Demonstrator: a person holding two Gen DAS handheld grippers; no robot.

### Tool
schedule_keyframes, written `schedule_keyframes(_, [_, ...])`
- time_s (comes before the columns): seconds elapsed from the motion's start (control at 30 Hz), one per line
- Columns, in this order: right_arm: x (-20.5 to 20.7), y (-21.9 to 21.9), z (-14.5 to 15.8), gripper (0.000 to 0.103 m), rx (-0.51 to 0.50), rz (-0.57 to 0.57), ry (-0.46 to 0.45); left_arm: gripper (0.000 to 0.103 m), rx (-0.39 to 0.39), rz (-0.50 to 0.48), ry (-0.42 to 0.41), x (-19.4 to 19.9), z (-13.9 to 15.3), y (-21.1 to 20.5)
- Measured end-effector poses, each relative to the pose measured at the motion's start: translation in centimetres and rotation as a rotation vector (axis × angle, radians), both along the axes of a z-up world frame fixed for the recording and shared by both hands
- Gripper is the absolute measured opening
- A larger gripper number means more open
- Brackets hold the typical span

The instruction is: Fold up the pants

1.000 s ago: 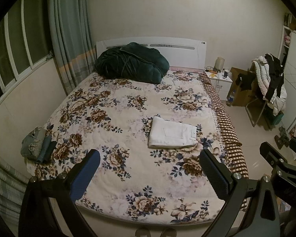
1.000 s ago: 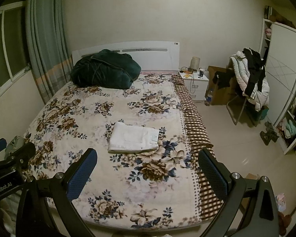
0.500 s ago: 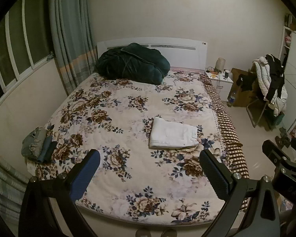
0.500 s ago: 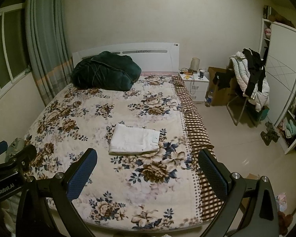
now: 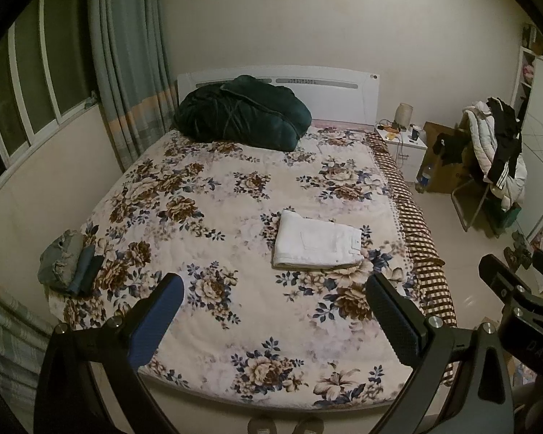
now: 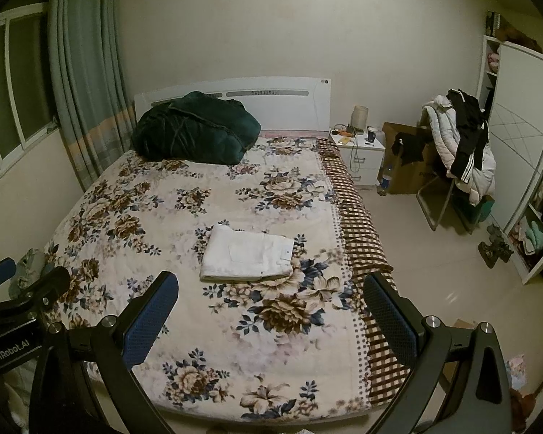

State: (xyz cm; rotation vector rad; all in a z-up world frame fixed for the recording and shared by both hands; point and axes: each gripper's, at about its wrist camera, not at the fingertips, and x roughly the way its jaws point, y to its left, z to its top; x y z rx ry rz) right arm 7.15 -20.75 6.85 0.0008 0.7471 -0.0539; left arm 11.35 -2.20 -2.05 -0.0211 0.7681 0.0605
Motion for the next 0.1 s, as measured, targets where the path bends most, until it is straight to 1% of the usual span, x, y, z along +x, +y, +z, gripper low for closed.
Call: schedule_keyframes(0.1, [-0.19, 0.11, -0.01, 0.103, 0.000, -0.003, -0.003, 0.103, -0.002, -0.002, -0.003, -0.03, -0.12, 0.00])
